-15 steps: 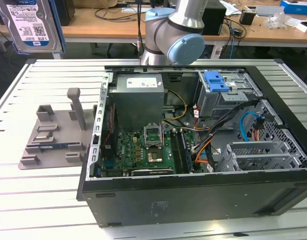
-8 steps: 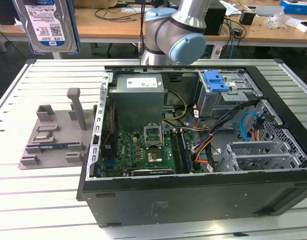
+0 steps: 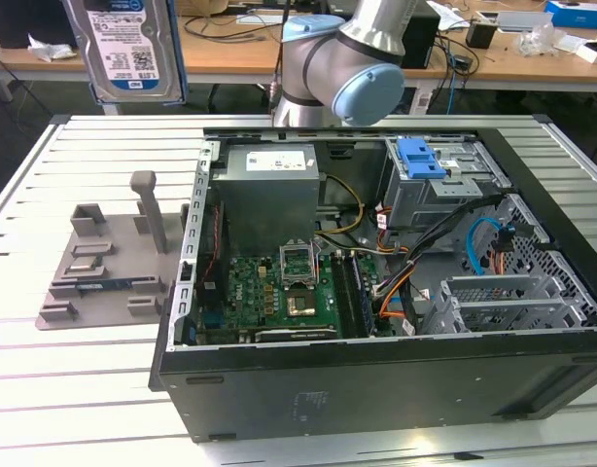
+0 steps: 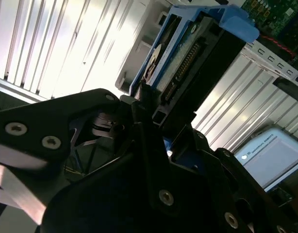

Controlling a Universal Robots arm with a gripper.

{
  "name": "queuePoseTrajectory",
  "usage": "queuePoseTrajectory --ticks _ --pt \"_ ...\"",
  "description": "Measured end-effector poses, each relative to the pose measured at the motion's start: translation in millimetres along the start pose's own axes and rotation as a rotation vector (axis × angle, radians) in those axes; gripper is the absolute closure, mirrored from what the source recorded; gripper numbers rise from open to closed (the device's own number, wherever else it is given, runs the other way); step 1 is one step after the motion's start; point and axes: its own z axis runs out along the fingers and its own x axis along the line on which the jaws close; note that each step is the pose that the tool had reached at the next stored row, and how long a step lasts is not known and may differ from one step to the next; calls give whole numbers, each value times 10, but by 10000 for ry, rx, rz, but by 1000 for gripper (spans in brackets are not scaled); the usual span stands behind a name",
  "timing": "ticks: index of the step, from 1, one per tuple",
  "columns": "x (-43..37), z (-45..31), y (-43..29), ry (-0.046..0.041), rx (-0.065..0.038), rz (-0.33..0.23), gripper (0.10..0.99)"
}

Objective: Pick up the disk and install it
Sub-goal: 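Pick up the disk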

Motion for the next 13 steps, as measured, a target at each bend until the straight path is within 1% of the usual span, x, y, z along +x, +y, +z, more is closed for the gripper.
queuePoseTrajectory --ticks 1,2,4,5,7,8,10,12,13 --pt "0 -1 -36 0 -1 1 722" --pt "0 -1 -87 0 -1 1 722" --pt "0 0 -157 -1 1 1 722" --pt "0 0 -213 0 0 -1 722" --pt "0 -1 -291 0 0 1 722" --pt "0 -1 -347 0 0 1 722" --pt "0 -1 -422 0 0 0 722" --pt "0 -1 -551 0 0 1 722" --pt "0 -1 -597 -1 0 1 722"
